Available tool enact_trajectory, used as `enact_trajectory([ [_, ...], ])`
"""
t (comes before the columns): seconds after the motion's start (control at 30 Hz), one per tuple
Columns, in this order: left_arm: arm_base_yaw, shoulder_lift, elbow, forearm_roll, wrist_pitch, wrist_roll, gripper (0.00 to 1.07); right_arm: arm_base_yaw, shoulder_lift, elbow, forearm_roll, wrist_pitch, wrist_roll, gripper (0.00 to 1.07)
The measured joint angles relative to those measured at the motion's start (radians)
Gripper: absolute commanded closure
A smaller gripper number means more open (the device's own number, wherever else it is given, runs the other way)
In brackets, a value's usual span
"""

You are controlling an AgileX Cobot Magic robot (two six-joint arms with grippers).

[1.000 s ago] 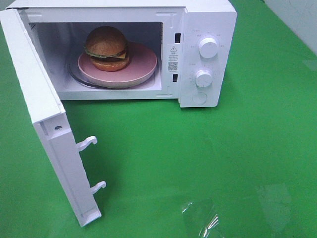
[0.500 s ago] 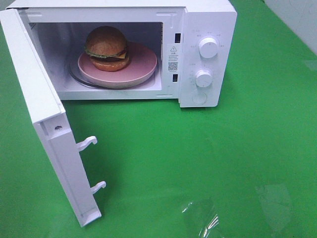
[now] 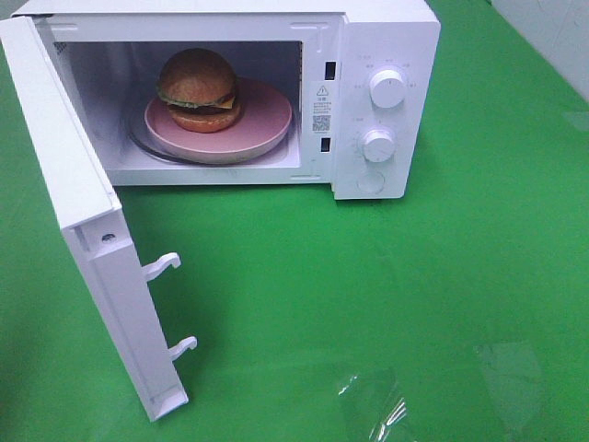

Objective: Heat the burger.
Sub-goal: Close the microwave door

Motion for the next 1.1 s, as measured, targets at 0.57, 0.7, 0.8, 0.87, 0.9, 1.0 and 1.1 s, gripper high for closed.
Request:
enact_trajectory([
  [0.57,0.0,0.317,0.138,0.0,-0.604,0.072,1.07,0.0,0.0,0.0,0.0,0.0,0.0,0.34],
  [0.7,0.0,0.4,0.222,0.0,-0.805,0.072,1.07,0.0,0.0,0.0,0.0,0.0,0.0,0.34],
  [0.8,0.0,0.448,0.261,0.01,-0.923,0.07,1.07,0.0,0.0,0.0,0.0,0.0,0.0,0.34],
  [0.87,0.0,0.477,0.284,0.026,-0.995,0.068,1.07,0.0,0.0,0.0,0.0,0.0,0.0,0.34],
  [0.9,0.0,0.477,0.284,0.026,-0.995,0.068,1.07,0.0,0.0,0.0,0.0,0.0,0.0,0.34],
  [1.0,0.0,0.532,0.317,0.073,-1.105,0.039,1.07,0.0,0.0,0.0,0.0,0.0,0.0,0.34],
  [1.1,0.0,0.615,0.333,0.185,-1.216,-0.039,1.07,0.0,0.0,0.0,0.0,0.0,0.0,0.34],
])
